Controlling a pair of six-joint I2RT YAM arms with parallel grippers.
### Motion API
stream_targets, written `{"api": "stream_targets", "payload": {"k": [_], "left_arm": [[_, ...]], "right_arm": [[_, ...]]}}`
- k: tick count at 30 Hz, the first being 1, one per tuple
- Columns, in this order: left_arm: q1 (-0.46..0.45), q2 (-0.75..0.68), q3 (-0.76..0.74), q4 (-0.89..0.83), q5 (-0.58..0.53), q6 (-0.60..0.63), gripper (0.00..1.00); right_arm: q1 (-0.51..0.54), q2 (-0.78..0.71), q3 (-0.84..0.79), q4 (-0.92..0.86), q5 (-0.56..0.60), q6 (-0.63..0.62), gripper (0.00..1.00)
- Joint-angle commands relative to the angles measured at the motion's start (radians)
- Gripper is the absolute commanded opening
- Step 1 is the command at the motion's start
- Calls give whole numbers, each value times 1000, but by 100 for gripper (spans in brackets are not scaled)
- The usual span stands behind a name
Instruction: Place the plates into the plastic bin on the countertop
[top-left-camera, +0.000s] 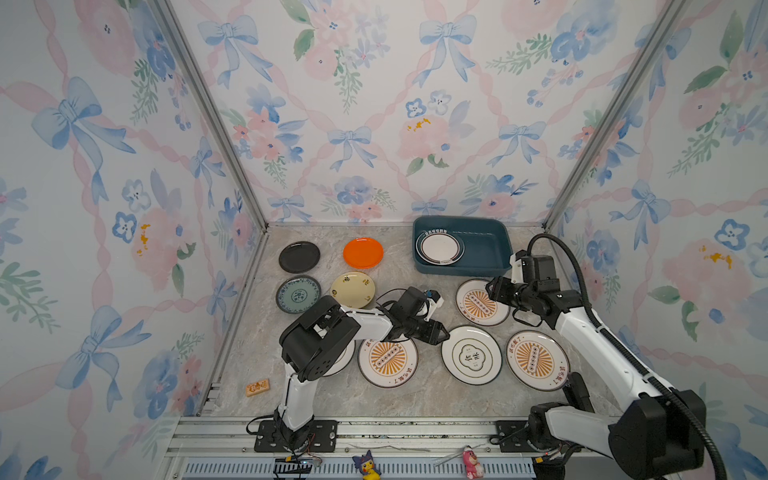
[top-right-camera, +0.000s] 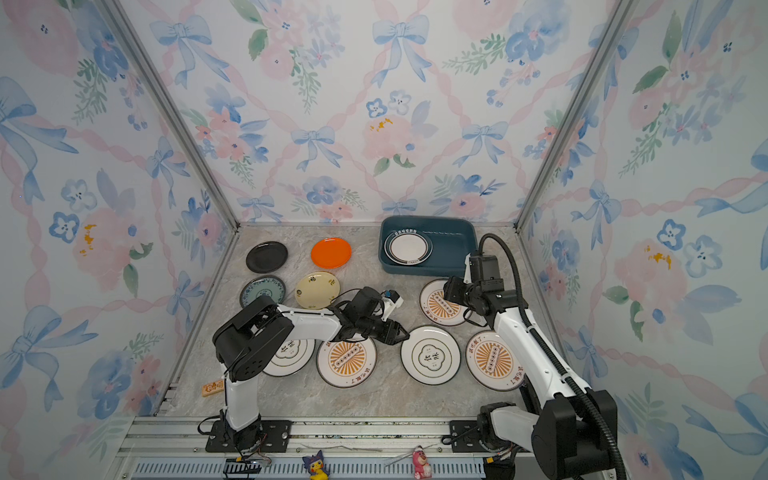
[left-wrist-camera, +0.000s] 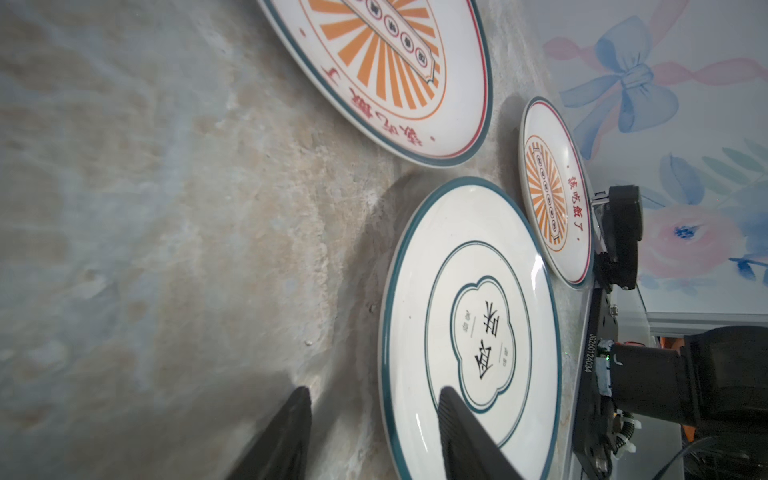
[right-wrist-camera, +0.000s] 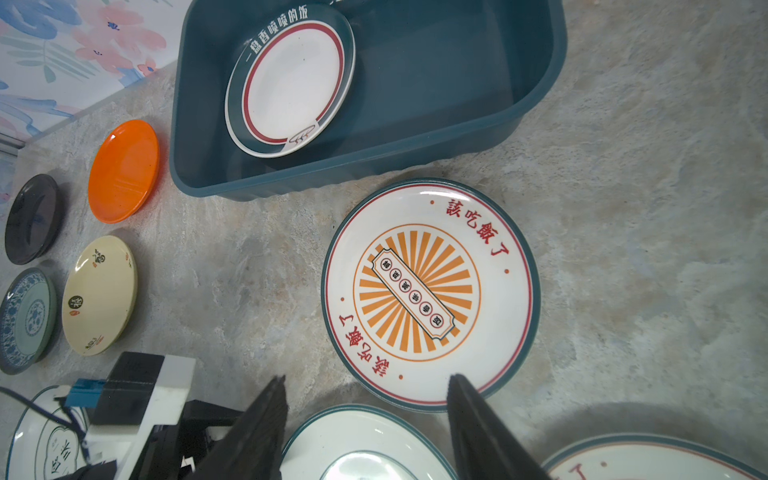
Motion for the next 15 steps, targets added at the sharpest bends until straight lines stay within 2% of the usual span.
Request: {"api": "stream_targets", "payload": {"k": [1,6,15], "left_arm": [[-6,34,23,-71,10,35,46],[-8,56,40,-84,31,38,34],[-25,76,47,-88,42,41,26]], "right_arm": [[-8,-10,-16,20,-19,5,62],[-11,-12,-36,34,-22,10,62],[-18,-14,-59,43,-24,14,62]]}}
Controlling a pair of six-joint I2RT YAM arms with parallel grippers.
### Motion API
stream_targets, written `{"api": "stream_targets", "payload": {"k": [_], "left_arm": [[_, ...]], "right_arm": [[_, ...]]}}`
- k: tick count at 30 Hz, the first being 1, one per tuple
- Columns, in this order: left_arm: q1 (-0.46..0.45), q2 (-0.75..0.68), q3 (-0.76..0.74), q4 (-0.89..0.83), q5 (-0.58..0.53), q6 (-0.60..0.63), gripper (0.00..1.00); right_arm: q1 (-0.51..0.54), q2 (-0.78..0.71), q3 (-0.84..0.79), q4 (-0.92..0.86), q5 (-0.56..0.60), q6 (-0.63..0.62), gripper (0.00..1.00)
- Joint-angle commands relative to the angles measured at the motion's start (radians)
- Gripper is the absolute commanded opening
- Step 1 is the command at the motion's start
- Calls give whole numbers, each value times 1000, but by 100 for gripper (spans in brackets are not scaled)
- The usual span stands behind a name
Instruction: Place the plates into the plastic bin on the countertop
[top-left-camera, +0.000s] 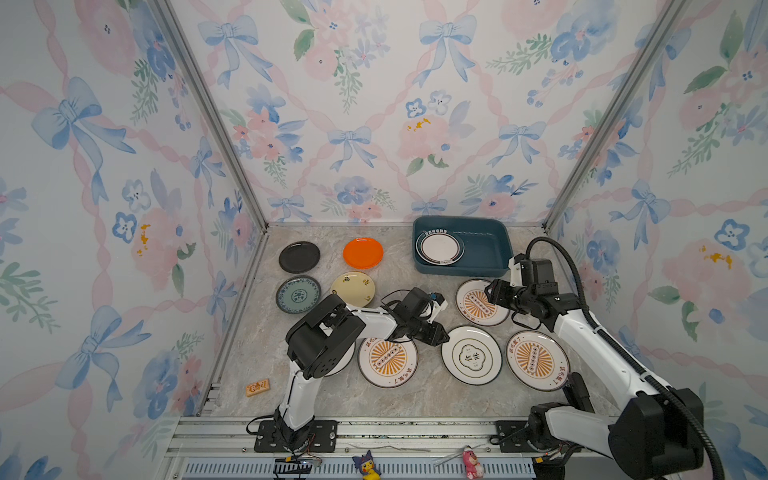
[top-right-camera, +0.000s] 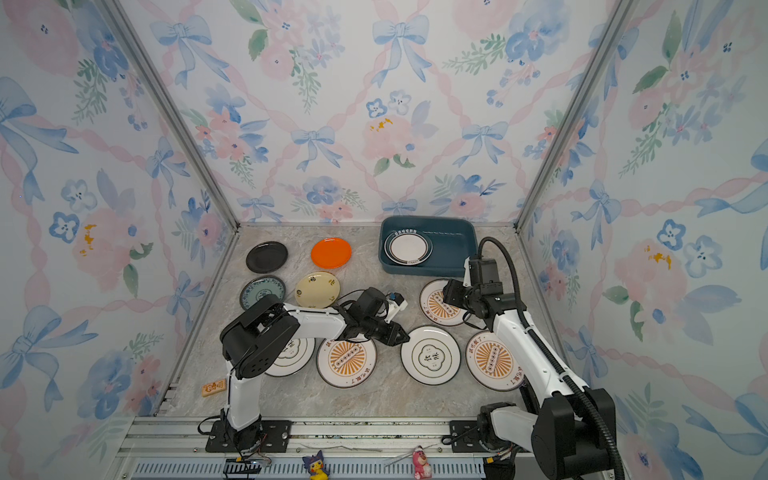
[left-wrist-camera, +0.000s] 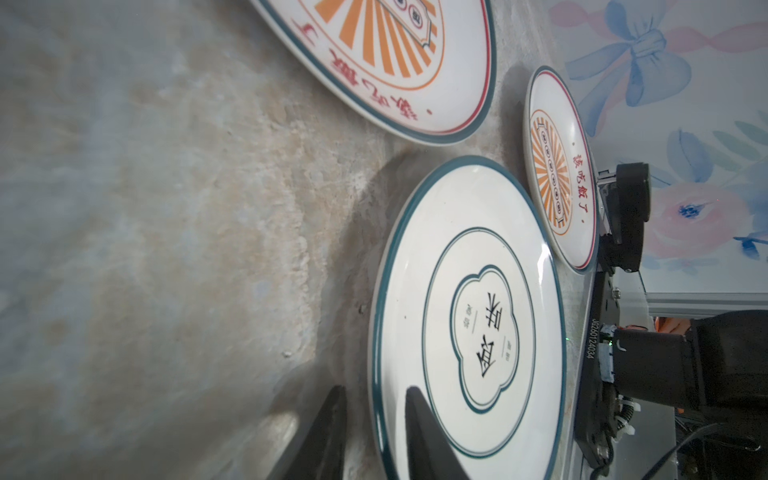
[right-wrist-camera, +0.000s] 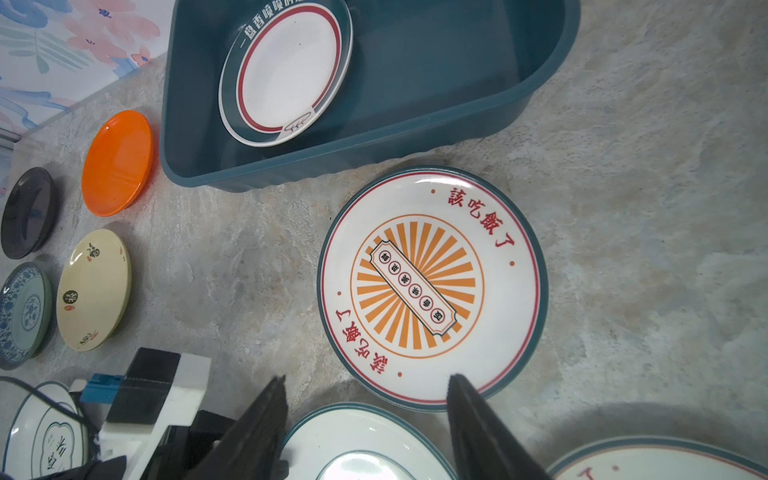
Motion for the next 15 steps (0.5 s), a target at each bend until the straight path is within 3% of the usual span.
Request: {"api": "stream_targets", "payload": {"k": [1,15], "left_arm": [[-11,37,4,-47,11,20,25],[-13,41,1,-51,18,27,8]], "right_arm": [[-11,-14,-17,10,-9,10,62],[-12,-33,-37,13,-14,23,62]]}}
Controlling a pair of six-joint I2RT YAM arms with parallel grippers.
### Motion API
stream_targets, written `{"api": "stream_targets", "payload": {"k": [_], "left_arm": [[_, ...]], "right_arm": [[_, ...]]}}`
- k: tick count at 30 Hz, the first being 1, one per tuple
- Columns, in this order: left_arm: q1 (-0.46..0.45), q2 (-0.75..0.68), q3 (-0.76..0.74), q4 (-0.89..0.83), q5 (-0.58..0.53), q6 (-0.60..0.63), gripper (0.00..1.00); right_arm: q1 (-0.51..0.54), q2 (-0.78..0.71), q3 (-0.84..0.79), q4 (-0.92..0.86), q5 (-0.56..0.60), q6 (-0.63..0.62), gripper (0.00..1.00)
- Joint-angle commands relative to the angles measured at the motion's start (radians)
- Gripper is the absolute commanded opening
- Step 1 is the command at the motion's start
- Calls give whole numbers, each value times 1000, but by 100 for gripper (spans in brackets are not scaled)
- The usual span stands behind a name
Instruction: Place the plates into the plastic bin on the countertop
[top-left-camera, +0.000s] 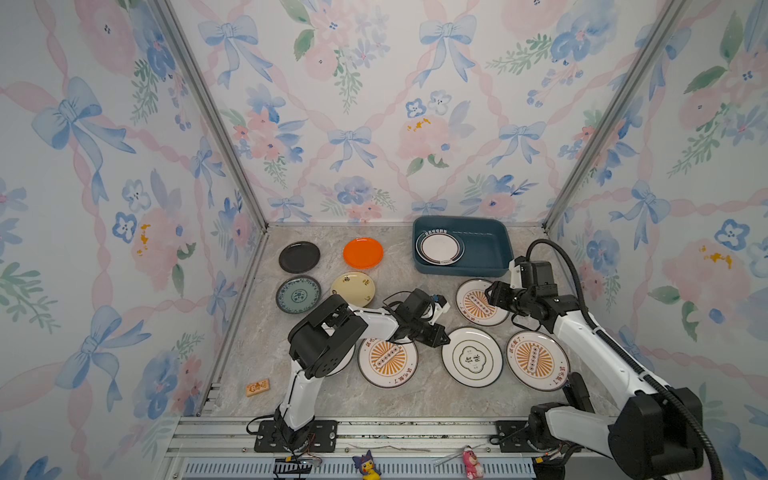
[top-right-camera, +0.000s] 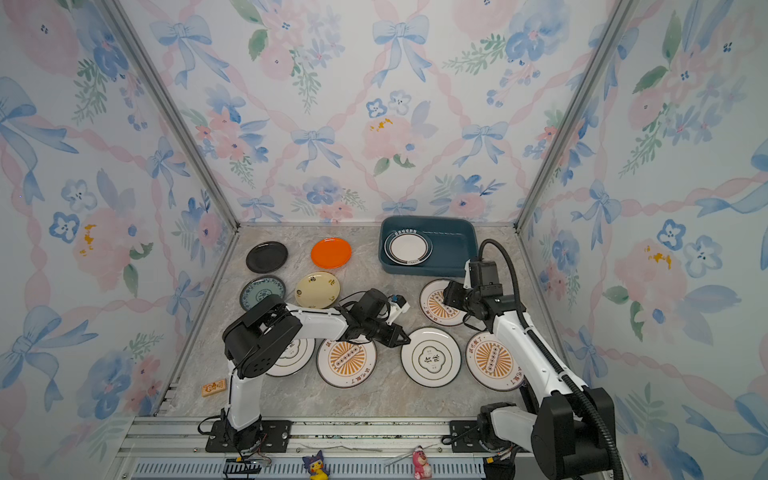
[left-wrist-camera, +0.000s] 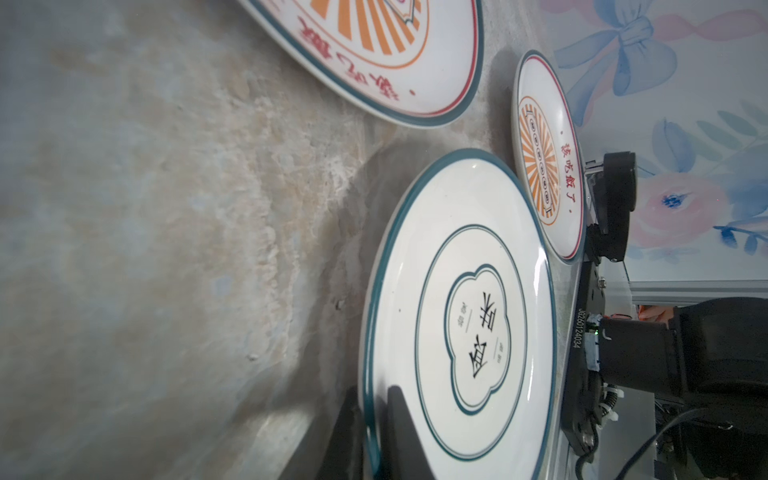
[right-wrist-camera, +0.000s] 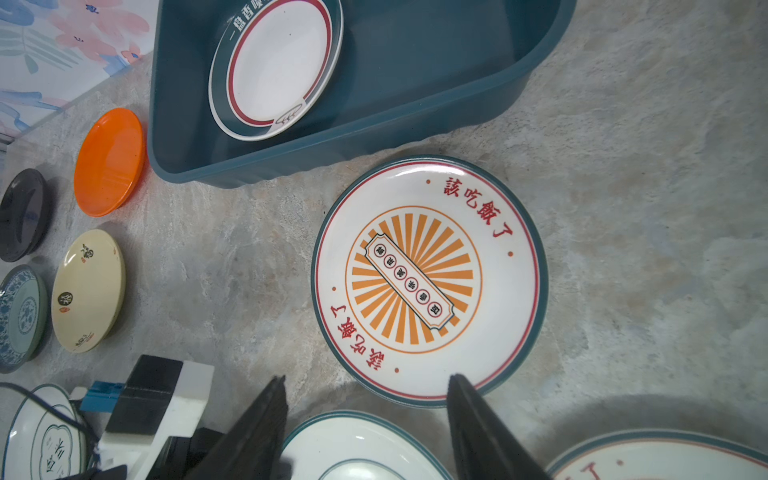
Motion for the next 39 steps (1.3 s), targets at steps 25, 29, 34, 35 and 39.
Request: {"api": "stream_targets", "payload": {"k": [25,29,34,35,39], "left_arm": [[200,-313,-213,-69,135,61,0],[257,-363,-225,-59,182,51,0],[305,-401,-225,-17,240,20,0],[314,-406,-222,-12,250,15,0],[342,-417,-212,-4,272,-3,0]], "right_arm": [[-20,-126,-155,161,-333,-16,86],[-18,-142,-217,241,-462,-2,87],[-5,-148,-295,336,-561,23,87],[-3,-153,-313,366,-581,33,87],[10,-164,-368,472,-641,66,87]]}}
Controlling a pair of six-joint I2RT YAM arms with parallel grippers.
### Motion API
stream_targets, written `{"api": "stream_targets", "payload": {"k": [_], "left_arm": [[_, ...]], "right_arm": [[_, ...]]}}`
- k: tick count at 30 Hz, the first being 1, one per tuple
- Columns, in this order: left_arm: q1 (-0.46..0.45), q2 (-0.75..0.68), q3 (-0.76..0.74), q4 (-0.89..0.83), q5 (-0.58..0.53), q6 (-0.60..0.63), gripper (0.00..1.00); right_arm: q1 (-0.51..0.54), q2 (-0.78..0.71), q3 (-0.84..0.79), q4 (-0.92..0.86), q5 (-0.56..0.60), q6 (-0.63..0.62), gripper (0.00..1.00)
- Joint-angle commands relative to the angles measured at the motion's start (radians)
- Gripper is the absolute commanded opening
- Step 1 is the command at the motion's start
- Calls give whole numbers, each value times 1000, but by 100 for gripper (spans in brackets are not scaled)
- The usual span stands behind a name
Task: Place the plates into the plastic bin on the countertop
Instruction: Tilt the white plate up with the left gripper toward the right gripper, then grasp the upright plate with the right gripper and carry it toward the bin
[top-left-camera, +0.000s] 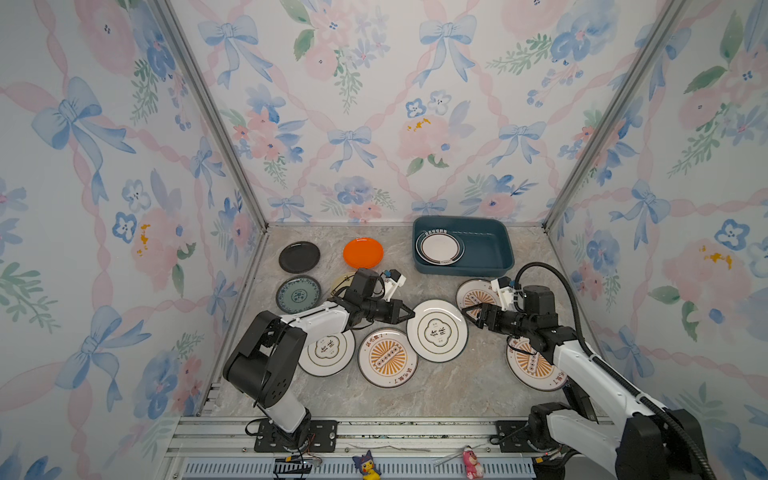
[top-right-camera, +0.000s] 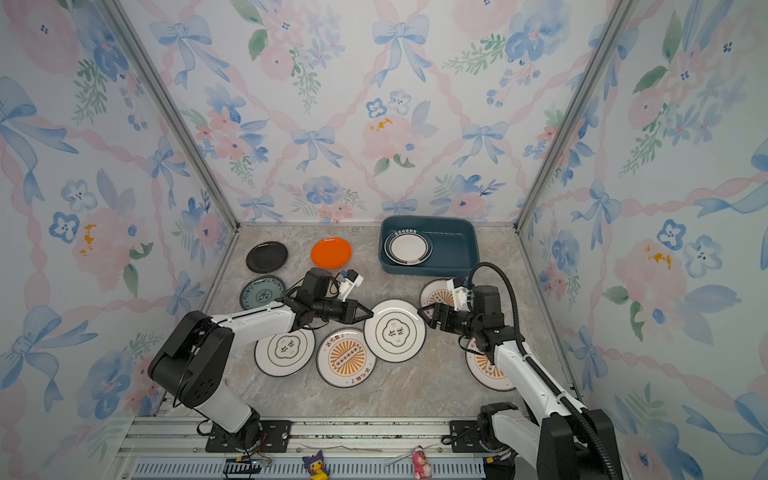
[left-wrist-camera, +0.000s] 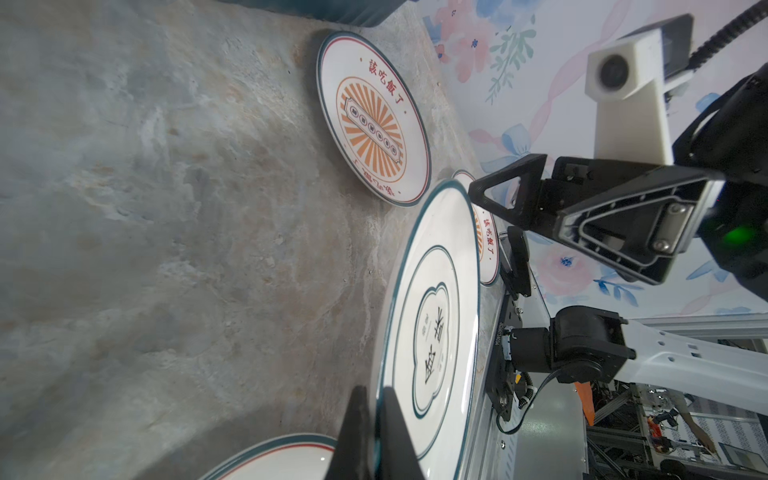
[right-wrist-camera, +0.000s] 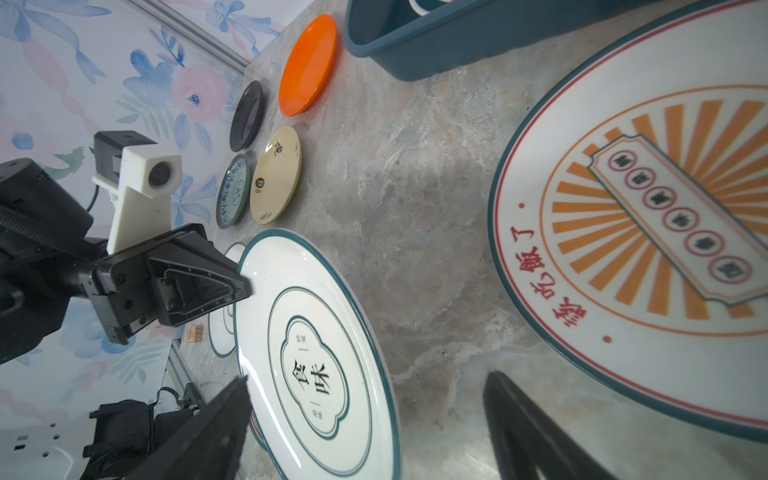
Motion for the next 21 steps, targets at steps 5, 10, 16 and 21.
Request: {"api": "stream_targets", "payload": {"k": [5,10,16,21], "left_arm": [[36,-50,12,63,81,-51,0],[45,-52,29,63,88,-63,0],[50,-55,49,62,93,-72,0],[59,-59,54,62,86,-74,0]], "right_arm": [[55,-2,-46,165,-109,27,83],[103,73,-50,245,-156,43,67],[168,168,-40,343,-186,76,50],[194,208,-32,406,-188,107,38]]}}
